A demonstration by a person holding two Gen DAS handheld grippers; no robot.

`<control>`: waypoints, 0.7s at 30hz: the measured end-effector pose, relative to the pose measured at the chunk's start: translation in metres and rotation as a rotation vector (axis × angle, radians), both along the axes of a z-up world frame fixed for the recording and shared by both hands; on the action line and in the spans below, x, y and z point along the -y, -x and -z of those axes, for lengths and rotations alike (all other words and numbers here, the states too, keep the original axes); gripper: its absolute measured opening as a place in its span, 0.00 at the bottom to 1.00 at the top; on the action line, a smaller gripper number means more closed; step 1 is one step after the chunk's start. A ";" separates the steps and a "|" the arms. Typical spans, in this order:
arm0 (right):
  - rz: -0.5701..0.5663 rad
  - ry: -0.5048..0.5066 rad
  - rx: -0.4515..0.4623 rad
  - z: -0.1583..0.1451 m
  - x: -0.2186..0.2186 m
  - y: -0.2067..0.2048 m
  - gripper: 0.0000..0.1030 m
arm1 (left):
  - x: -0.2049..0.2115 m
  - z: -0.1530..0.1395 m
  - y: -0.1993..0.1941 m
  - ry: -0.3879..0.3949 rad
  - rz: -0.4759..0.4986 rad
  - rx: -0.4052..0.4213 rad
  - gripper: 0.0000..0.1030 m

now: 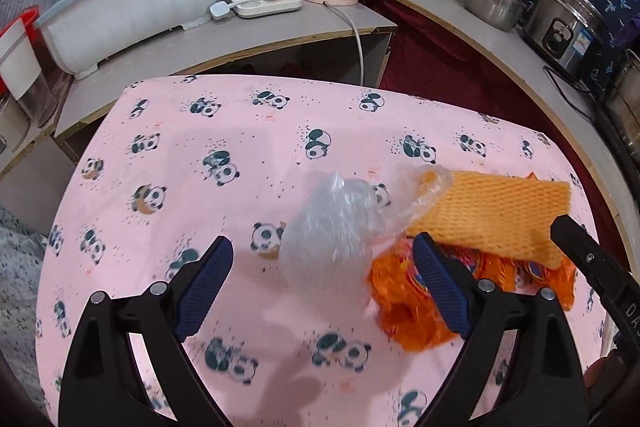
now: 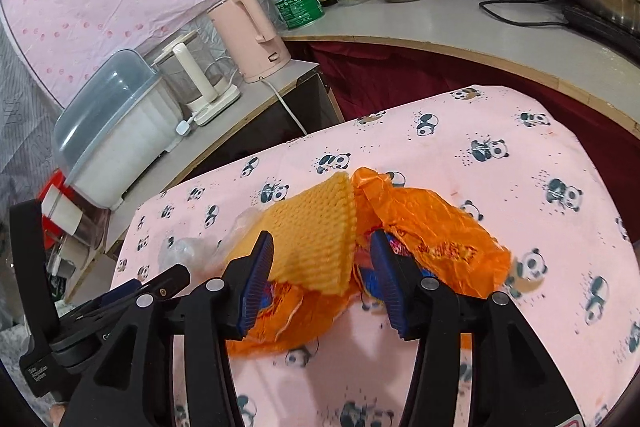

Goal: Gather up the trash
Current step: 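Grasp the clear plastic bag with the left gripper while the right grasps the small orange foam net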

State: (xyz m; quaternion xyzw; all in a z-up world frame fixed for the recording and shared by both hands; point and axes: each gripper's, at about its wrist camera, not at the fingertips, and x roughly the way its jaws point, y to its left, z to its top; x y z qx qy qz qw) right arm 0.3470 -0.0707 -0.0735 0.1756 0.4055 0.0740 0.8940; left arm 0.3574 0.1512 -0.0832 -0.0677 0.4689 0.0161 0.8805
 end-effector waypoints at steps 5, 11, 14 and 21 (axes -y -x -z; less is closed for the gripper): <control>-0.014 -0.011 -0.002 0.009 -0.006 -0.014 0.48 | 0.004 0.013 -0.016 0.016 0.012 -0.011 0.79; -0.041 -0.009 0.014 0.008 -0.012 -0.009 0.16 | 0.008 0.017 -0.017 0.036 0.032 -0.030 0.42; -0.046 -0.011 0.039 -0.002 -0.011 0.001 0.10 | 0.007 0.009 -0.009 0.051 0.026 -0.018 0.39; -0.017 -0.027 0.118 -0.045 0.004 0.034 0.10 | 0.009 -0.029 0.023 0.072 0.017 0.032 0.38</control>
